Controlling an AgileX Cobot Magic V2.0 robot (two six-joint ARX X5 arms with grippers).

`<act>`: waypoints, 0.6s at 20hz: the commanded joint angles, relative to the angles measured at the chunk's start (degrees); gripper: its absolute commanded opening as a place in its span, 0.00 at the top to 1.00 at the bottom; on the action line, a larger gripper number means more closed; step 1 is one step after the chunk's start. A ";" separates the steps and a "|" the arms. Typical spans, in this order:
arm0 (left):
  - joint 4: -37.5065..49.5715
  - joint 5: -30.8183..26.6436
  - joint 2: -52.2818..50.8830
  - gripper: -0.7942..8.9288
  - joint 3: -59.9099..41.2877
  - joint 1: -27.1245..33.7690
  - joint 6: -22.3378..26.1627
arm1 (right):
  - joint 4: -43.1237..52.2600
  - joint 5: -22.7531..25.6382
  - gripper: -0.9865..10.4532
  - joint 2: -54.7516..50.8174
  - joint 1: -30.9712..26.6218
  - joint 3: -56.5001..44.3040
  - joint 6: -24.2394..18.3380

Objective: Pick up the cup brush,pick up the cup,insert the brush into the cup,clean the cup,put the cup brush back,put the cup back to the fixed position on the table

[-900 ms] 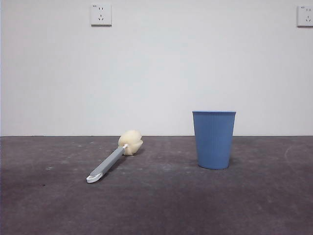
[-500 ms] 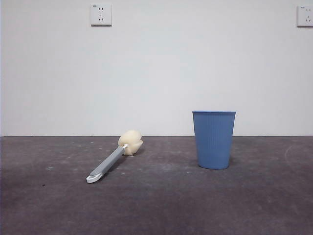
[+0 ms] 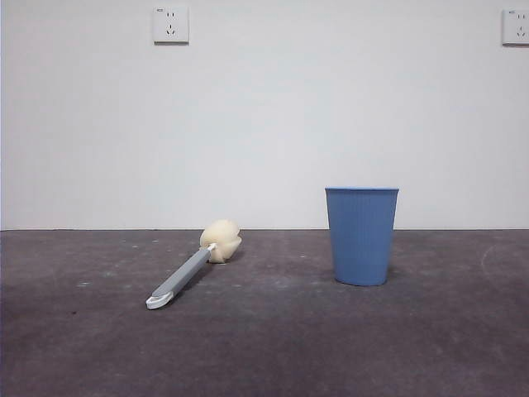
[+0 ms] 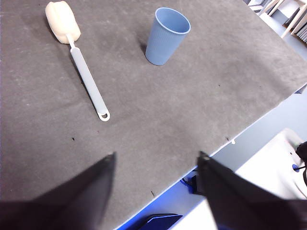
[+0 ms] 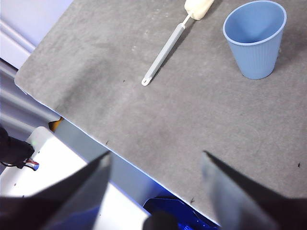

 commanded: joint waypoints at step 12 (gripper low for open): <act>7.52 -3.26 4.59 0.38 0.26 -0.61 -5.75 | 0.04 0.04 0.39 -0.07 0.13 0.15 0.63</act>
